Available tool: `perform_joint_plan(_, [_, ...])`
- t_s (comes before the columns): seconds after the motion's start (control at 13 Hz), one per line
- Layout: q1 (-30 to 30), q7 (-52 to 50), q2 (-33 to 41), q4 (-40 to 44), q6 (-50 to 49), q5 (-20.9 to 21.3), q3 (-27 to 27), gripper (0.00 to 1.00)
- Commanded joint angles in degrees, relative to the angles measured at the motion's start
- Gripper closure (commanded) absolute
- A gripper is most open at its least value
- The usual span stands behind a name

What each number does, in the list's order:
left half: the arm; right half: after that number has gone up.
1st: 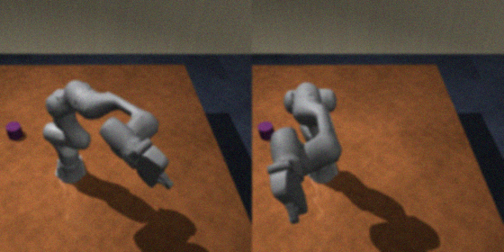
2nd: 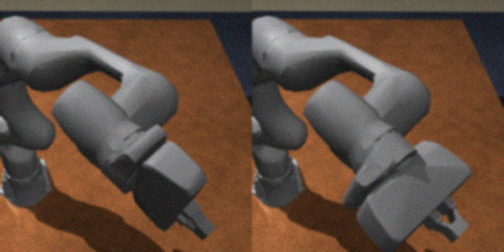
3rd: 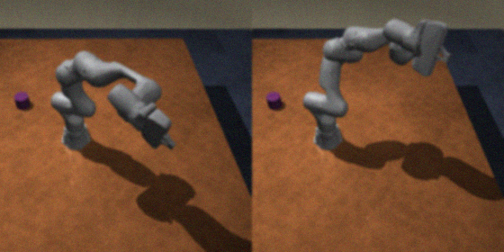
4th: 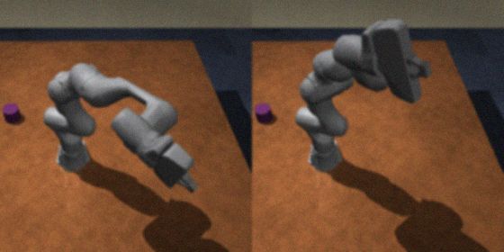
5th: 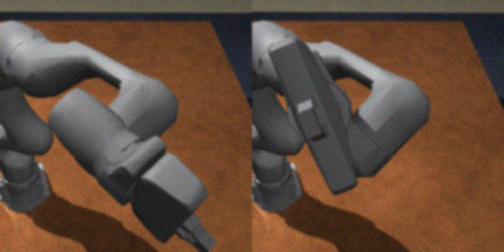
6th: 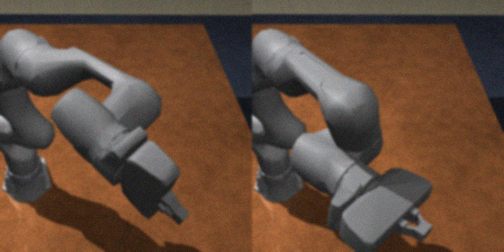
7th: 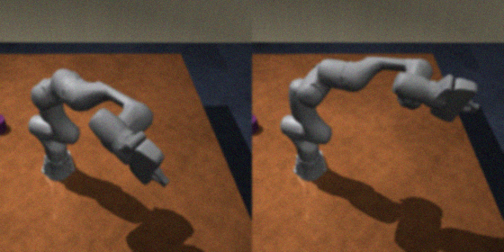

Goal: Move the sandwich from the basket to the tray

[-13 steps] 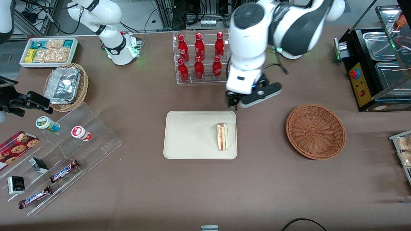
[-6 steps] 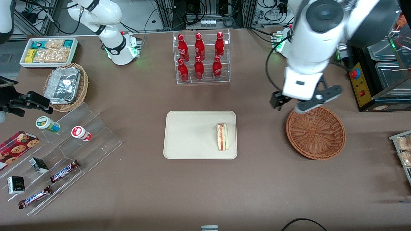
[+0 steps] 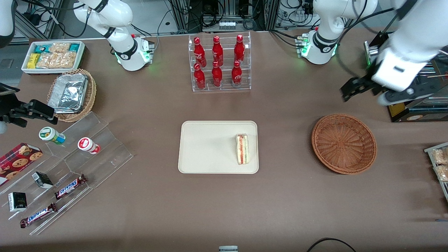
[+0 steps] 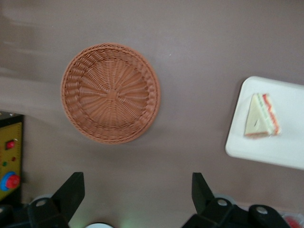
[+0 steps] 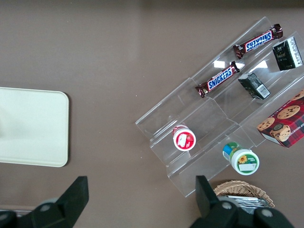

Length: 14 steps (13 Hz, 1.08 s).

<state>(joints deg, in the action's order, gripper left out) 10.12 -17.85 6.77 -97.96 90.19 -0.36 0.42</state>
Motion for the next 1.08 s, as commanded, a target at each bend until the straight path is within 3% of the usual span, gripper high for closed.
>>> perform_joint_plan(0.0, [-4.31,9.65,8.76,-9.42,0.69,-1.39,-0.86,0.0])
perform_joint_plan(0.31, [-6.25,14.26,11.16,-12.17,0.6,-1.39,-0.51,0.0])
perform_joint_plan(0.69, [-5.72,14.78,2.03,1.87,-6.49,-0.87,-0.6,0.0])
perform_joint_plan(1.0, [-5.99,14.78,2.37,4.62,-8.36,1.41,-0.6,0.0])
